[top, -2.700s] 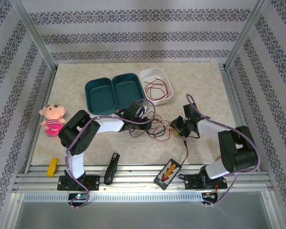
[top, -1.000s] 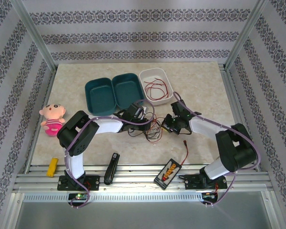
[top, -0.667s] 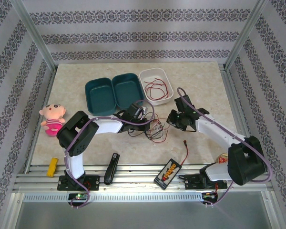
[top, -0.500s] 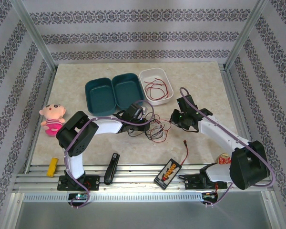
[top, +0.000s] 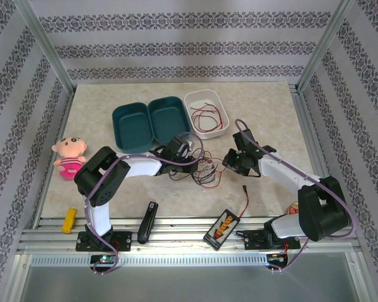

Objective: Untangle the cables

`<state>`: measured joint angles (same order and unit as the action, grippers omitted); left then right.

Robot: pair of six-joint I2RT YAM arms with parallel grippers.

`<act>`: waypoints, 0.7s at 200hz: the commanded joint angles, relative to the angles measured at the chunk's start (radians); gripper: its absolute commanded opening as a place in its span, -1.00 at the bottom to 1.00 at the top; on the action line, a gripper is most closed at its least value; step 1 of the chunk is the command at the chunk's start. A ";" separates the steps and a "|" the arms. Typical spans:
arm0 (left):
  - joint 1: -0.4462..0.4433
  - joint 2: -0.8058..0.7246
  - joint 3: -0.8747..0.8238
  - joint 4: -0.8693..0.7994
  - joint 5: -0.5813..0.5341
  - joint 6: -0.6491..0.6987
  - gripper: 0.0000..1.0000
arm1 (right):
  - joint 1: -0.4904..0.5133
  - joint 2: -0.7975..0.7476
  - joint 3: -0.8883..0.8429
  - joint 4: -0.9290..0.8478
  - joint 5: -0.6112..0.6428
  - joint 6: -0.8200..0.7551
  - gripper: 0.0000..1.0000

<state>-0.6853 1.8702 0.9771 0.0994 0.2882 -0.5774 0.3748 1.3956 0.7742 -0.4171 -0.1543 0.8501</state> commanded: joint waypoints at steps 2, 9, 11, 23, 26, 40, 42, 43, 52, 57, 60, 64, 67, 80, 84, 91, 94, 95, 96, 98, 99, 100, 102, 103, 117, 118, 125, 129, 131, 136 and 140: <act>0.003 0.015 -0.034 -0.070 0.001 -0.012 -0.52 | -0.010 0.035 -0.026 0.062 -0.045 0.023 -0.47; 0.003 0.015 -0.035 -0.070 0.001 -0.012 -0.52 | -0.009 0.047 -0.028 0.073 -0.052 0.023 -0.46; 0.003 0.015 -0.034 -0.070 0.001 -0.012 -0.52 | -0.009 0.050 -0.028 0.074 -0.054 0.024 -0.46; 0.003 0.015 -0.034 -0.069 0.001 -0.012 -0.52 | -0.010 0.066 -0.026 0.085 -0.059 0.024 -0.43; 0.003 0.016 -0.034 -0.070 0.001 -0.012 -0.52 | -0.010 0.071 -0.026 0.087 -0.060 0.024 -0.42; 0.003 0.017 -0.035 -0.070 0.002 -0.013 -0.52 | -0.010 0.085 -0.023 0.098 -0.062 0.019 -0.40; 0.003 0.015 -0.035 -0.069 0.001 -0.013 -0.52 | -0.010 0.088 -0.023 0.099 -0.061 0.018 -0.40; 0.003 0.016 -0.035 -0.070 0.001 -0.013 -0.52 | -0.010 0.089 -0.022 0.098 -0.061 0.018 -0.40; 0.003 0.017 -0.035 -0.069 0.002 -0.012 -0.52 | -0.011 0.100 -0.018 0.098 -0.058 0.014 -0.38; 0.003 0.018 -0.034 -0.069 0.001 -0.013 -0.52 | -0.011 0.107 -0.017 0.099 -0.056 0.011 -0.38; 0.003 0.018 -0.034 -0.069 0.002 -0.013 -0.52 | -0.011 0.109 -0.015 0.099 -0.055 0.009 -0.38; 0.003 0.017 -0.033 -0.069 0.002 -0.013 -0.52 | -0.011 0.113 -0.014 0.099 -0.054 0.008 -0.38; 0.003 0.017 -0.033 -0.069 0.002 -0.012 -0.52 | -0.013 0.117 -0.013 0.100 -0.053 0.007 -0.38; 0.003 0.019 -0.033 -0.069 0.002 -0.013 -0.52 | -0.013 0.129 -0.013 0.109 -0.054 0.007 -0.37; 0.003 0.019 -0.034 -0.069 0.002 -0.013 -0.52 | -0.013 0.133 -0.014 0.112 -0.054 0.007 -0.37; 0.004 0.020 -0.034 -0.069 0.004 -0.013 -0.52 | -0.013 0.140 -0.015 0.119 -0.054 0.009 -0.37; 0.003 0.020 -0.033 -0.069 0.004 -0.013 -0.53 | -0.013 0.143 -0.015 0.122 -0.055 0.009 -0.37; 0.004 0.020 -0.033 -0.069 0.004 -0.013 -0.53 | -0.013 0.144 -0.015 0.122 -0.055 0.008 -0.37; 0.003 0.019 -0.033 -0.069 0.004 -0.013 -0.53 | -0.013 0.143 -0.015 0.123 -0.056 0.009 -0.37; 0.004 0.019 -0.034 -0.068 0.005 -0.013 -0.52 | -0.012 0.145 -0.015 0.125 -0.056 0.010 -0.36; 0.003 0.020 -0.033 -0.068 0.006 -0.013 -0.52 | -0.013 0.145 -0.016 0.126 -0.056 0.010 -0.37; 0.003 0.020 -0.033 -0.068 0.005 -0.013 -0.52 | -0.013 0.146 -0.015 0.128 -0.055 0.010 -0.37; 0.003 0.021 -0.033 -0.068 0.006 -0.013 -0.52 | -0.013 0.146 -0.015 0.129 -0.057 0.010 -0.37; 0.004 0.020 -0.033 -0.069 0.005 -0.013 -0.52 | -0.013 0.147 -0.016 0.131 -0.057 0.010 -0.37; 0.005 0.021 -0.033 -0.067 0.007 -0.013 -0.53 | -0.013 0.156 -0.010 0.142 -0.060 0.007 -0.36; 0.004 0.022 -0.032 -0.067 0.008 -0.013 -0.52 | -0.013 0.157 -0.009 0.144 -0.060 0.006 -0.37; 0.004 0.023 -0.031 -0.066 0.008 -0.013 -0.52 | -0.013 0.159 -0.006 0.149 -0.062 0.002 -0.37; 0.003 0.022 -0.033 -0.066 0.009 -0.013 -0.53 | -0.013 0.159 -0.004 0.152 -0.062 0.001 -0.38; 0.004 0.022 -0.033 -0.066 0.008 -0.013 -0.53 | -0.013 0.161 -0.004 0.153 -0.062 0.000 -0.38; 0.004 0.022 -0.033 -0.065 0.009 -0.014 -0.52 | -0.012 0.164 0.000 0.156 -0.063 -0.002 -0.41; 0.004 0.023 -0.034 -0.065 0.009 -0.014 -0.52 | -0.014 0.166 0.003 0.157 -0.064 -0.004 -0.45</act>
<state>-0.6853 1.8702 0.9764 0.1020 0.2886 -0.5777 0.3748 1.5448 0.7582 -0.2878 -0.2043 0.8619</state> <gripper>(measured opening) 0.238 0.303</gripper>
